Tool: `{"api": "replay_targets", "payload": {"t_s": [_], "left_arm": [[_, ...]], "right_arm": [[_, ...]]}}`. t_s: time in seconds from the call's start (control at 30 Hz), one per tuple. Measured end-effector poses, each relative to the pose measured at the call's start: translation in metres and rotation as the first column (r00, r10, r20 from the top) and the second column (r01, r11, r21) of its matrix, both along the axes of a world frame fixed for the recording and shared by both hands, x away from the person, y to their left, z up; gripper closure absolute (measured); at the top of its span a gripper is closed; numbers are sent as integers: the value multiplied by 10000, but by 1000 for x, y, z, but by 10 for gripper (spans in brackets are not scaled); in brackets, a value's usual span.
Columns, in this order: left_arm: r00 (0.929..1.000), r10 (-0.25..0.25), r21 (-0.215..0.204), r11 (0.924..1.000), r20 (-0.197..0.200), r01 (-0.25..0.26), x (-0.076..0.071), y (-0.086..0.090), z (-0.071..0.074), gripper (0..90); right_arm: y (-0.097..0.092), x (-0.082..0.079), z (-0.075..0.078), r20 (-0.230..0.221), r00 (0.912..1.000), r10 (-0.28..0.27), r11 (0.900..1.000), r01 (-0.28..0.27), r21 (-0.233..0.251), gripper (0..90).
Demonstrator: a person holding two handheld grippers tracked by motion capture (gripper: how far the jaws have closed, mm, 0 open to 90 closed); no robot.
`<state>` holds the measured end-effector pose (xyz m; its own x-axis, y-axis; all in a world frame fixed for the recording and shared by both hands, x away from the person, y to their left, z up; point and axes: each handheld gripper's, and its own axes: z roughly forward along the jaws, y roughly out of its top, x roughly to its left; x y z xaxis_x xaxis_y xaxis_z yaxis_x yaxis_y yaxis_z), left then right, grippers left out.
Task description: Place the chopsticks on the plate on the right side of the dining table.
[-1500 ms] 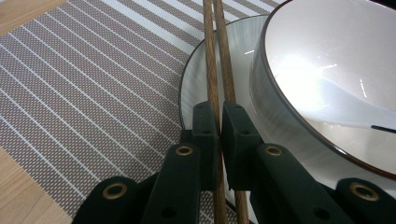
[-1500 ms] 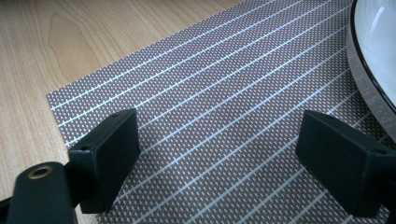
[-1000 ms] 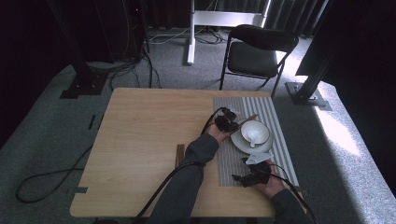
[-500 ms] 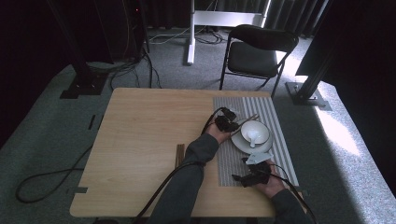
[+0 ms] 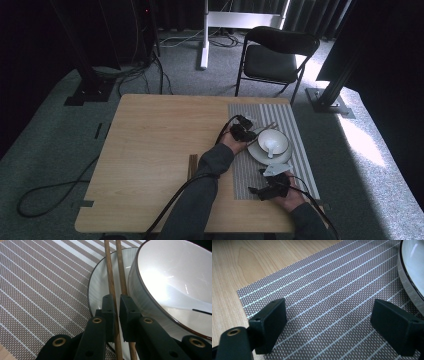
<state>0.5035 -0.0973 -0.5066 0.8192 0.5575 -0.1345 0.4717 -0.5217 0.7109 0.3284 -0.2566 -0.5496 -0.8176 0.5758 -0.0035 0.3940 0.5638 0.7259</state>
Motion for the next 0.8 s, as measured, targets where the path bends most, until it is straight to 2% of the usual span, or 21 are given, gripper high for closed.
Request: {"api": "replay_targets", "payload": {"t_s": [0.33, 0.5, 0.8], "left_arm": [[9998, -150, -58, 9999, -88, 149, -2, 6, 0, 826], [9996, -258, 23, 9997, -115, 258, -4, 5, -1, 834], [9994, -314, -96, 9995, -154, 313, -4, 4, 0, 837]], "right_arm": [[0, 0, 0, -1, 10000, 0, 10000, 0, 0, 126], [0, 0, 0, 0, 10000, -1, 10000, 1, 1, 127], [0, 0, 0, -4, 10000, -3, 10000, 3, 1, 127]]}}
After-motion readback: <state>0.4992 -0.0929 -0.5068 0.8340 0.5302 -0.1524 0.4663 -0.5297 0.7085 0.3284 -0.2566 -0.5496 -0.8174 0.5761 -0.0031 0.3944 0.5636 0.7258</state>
